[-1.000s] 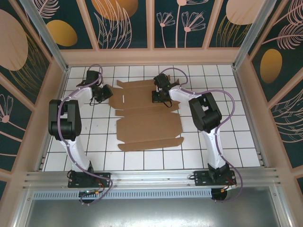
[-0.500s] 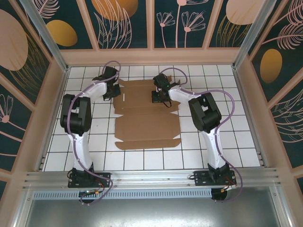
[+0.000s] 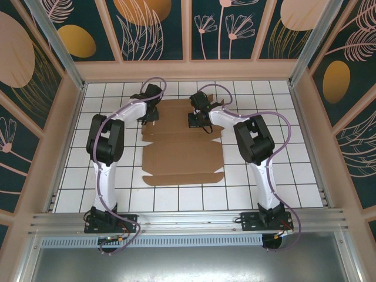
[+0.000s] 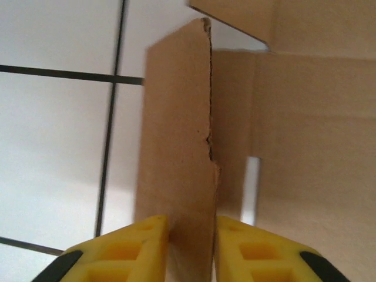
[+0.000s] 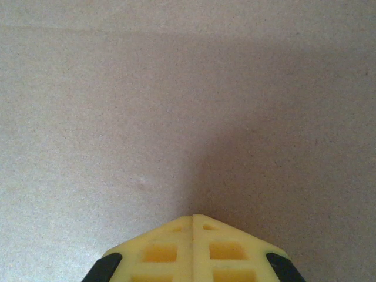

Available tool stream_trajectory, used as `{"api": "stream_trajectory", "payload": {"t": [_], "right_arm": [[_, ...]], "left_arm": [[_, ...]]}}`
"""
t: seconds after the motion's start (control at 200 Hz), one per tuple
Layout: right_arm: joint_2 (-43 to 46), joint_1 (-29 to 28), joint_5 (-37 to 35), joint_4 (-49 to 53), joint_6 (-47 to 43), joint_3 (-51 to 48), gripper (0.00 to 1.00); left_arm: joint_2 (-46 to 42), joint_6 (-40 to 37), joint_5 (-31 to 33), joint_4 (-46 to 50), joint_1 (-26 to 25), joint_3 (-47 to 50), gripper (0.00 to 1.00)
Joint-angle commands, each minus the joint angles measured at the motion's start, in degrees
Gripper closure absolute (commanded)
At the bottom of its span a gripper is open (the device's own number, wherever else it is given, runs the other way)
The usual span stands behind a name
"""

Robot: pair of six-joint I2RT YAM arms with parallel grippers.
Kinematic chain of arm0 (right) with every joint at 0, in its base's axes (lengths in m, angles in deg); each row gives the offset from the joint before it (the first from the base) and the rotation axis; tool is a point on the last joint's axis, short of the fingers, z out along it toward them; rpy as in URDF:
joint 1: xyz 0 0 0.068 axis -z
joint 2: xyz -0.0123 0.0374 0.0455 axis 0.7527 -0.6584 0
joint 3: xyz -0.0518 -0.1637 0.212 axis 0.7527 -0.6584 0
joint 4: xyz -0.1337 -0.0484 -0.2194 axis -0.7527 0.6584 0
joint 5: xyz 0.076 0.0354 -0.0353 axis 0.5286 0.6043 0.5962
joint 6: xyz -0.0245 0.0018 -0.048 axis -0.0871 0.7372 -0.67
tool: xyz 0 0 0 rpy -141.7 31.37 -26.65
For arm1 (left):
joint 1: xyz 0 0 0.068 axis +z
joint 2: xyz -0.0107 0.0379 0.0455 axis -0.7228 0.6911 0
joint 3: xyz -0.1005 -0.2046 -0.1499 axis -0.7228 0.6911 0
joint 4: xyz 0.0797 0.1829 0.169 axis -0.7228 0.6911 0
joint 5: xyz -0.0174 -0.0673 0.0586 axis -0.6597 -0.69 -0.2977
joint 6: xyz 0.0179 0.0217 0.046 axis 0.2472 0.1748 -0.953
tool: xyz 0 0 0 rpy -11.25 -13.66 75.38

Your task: Fold the paper box

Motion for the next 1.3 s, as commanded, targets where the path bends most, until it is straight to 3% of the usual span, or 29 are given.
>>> {"api": "stream_trajectory", "payload": {"t": [0.0,0.08,0.175,0.34,0.445,0.611,0.911,1.036,1.296], "right_arm": [[-4.47,-0.50,-0.73,8.90,-0.35,-2.46,1.00],[-3.86,-0.28,-0.50,8.56,-0.35,-2.97,1.00],[-3.48,-0.10,-0.14,8.00,-0.31,-3.57,1.00],[-3.75,-0.16,0.49,7.81,-0.26,-3.62,1.00],[-4.01,-0.10,0.61,7.66,-0.35,-3.55,1.00],[-4.21,-0.14,0.79,7.80,-0.35,-3.60,1.00],[-3.71,-0.09,0.35,7.88,-0.44,-4.02,1.00],[-3.48,0.00,0.35,7.86,-0.52,-4.08,1.00],[-3.66,-0.01,0.74,7.45,-0.35,-4.37,1.00]], "left_arm": [[-4.57,-0.09,-3.97,0.82,-0.08,0.25,0.60],[-10.58,0.76,-6.83,-1.14,2.29,3.60,0.46],[-19.37,3.31,-14.88,-6.42,6.66,12.29,0.37],[-29.80,4.65,-23.48,-12.58,8.72,25.57,0.34],[-31.68,6.56,-30.82,-16.34,8.72,32.54,0.34],[-31.26,6.84,-34.98,-19.91,7.97,37.11,0.29],[-24.59,4.78,-27.54,-14.66,5.42,32.92,0.25],[-22.89,3.72,-21.66,-12.60,5.03,32.24,0.25],[-20.77,5.52,-27.99,-16.30,4.15,33.92,0.26]]}}
